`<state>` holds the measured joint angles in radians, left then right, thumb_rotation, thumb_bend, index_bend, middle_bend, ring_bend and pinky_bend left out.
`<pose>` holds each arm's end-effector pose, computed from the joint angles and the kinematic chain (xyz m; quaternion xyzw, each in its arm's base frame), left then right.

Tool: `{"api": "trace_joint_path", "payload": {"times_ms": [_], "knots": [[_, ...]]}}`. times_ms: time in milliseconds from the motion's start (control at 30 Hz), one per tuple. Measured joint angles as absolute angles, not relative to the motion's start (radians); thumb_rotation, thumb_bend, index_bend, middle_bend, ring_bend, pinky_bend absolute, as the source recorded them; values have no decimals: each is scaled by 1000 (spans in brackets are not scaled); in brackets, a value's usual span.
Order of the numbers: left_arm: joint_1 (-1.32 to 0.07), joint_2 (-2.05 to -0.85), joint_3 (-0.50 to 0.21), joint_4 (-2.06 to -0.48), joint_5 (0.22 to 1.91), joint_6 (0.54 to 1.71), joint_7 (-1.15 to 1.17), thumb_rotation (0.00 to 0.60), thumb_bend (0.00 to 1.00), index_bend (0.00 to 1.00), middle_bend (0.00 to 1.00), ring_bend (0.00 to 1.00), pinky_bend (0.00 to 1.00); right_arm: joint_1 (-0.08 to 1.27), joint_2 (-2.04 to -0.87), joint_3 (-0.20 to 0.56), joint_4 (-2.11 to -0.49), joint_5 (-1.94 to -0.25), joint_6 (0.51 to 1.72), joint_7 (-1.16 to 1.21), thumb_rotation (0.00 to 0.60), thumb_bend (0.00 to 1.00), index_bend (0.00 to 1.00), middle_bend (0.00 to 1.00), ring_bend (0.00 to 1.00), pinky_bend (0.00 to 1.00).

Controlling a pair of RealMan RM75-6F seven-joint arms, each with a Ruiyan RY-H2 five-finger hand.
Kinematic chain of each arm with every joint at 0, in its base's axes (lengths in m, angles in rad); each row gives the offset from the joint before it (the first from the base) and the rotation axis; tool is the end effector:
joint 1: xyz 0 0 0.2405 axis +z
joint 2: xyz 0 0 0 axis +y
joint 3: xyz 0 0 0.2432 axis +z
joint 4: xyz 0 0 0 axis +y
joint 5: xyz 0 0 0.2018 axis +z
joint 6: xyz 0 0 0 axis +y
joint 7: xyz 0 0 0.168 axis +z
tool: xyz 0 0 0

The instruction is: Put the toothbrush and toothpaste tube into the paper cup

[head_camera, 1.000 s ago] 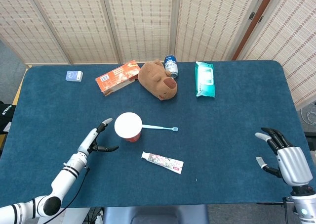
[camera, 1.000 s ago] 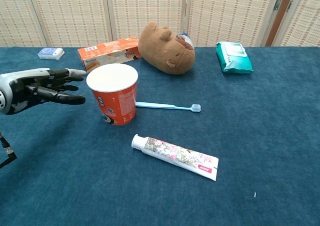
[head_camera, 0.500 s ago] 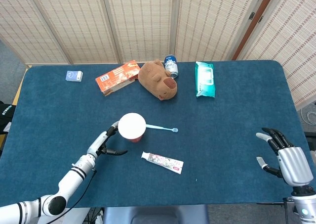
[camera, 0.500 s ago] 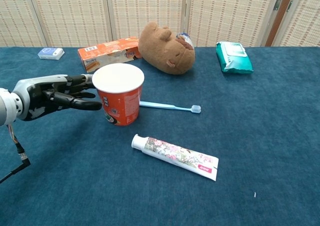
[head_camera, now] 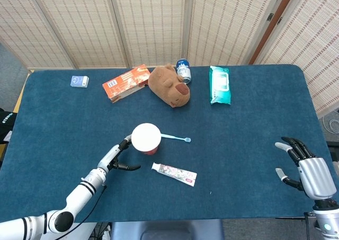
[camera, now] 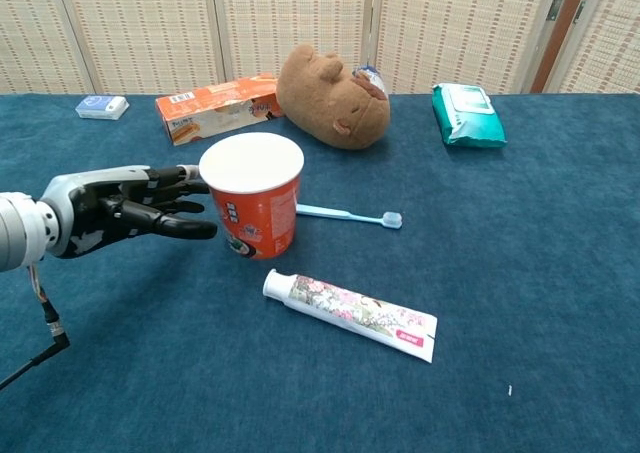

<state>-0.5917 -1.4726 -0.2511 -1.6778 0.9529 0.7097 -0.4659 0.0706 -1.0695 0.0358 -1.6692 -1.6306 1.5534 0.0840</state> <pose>-0.1539 0.3076 -0.0329 -0.4479 -0.7761 -0.4099 0.1708 -0.2683 -0.1942 0.1705 0.6025 -0.3755 0.4500 0.5417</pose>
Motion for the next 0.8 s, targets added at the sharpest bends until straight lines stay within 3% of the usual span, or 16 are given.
{"api": "trace_joint_path", "payload": {"times_ms": [800], "knots": [[-580, -1483, -212, -1744, 1001, 716, -437, 600, 0, 0, 0, 0, 0, 67, -1066, 35, -1665, -1629, 1559, 97, 600, 232, 271, 190, 155, 474]]}}
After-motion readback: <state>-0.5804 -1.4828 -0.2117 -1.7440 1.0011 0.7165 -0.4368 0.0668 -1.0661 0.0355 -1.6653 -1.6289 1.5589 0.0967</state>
